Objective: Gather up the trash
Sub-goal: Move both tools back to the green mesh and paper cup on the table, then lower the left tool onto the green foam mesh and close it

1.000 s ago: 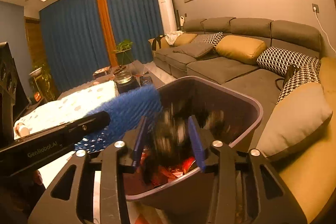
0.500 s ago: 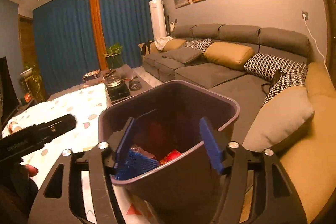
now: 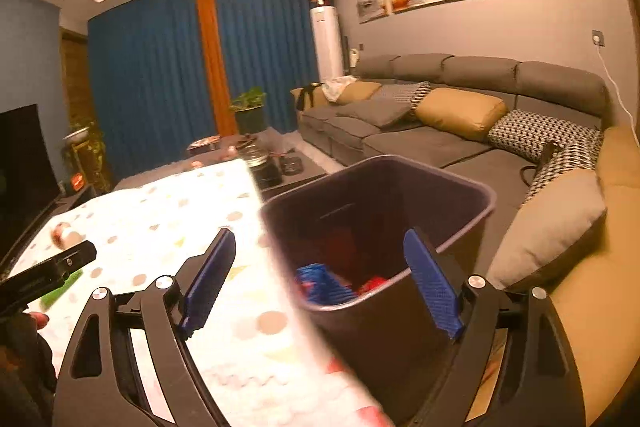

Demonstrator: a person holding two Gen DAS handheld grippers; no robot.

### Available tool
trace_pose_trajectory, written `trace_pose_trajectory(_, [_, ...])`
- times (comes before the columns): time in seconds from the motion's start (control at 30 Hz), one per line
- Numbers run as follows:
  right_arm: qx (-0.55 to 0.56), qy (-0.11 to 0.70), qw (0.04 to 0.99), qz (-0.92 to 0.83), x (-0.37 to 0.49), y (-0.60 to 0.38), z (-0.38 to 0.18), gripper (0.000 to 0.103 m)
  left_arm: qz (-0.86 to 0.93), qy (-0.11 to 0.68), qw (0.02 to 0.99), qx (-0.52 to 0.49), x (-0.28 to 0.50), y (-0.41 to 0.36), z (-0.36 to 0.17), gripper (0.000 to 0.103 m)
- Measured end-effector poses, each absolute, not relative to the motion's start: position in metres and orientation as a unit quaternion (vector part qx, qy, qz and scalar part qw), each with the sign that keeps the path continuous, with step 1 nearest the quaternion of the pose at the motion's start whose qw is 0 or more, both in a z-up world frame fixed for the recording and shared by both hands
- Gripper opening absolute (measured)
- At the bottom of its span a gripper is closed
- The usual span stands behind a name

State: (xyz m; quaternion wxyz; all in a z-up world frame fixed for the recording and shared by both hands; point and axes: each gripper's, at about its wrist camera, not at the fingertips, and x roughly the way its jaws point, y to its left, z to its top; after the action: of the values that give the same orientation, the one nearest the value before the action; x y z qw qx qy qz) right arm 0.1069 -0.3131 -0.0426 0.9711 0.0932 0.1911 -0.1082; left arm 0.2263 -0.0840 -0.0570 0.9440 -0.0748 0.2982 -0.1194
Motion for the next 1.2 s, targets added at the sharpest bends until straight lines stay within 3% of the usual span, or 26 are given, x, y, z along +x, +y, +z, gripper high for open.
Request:
trace_pose_trajectory(0.5, [0.071, 0.201, 0.977, -0.007, 0.124, -0.213, -0.036, 0.084, 0.001, 0.3, 0.951, -0.074, 0.213, 0.075, -0.07, 0.096])
trace_pose_trajectory(0.97, [0.049, 0.222, 0.972, 0.06, 0.155, -0.131, -0.037, 0.084, -0.006, 0.363, 0.929, -0.067, 0.263, 0.113, -0.102, 0.096])
trace_pose_trajectory(1.07, [0.047, 0.23, 0.969, 0.073, 0.169, -0.116, -0.038, 0.084, -0.007, 0.389, 0.919, -0.062, 0.279, 0.116, -0.113, 0.09])
trace_pose_trajectory(1.2, [0.038, 0.239, 0.967, 0.085, 0.182, -0.103, -0.039, 0.084, -0.021, 0.417, 0.906, -0.073, 0.293, 0.118, -0.124, 0.064])
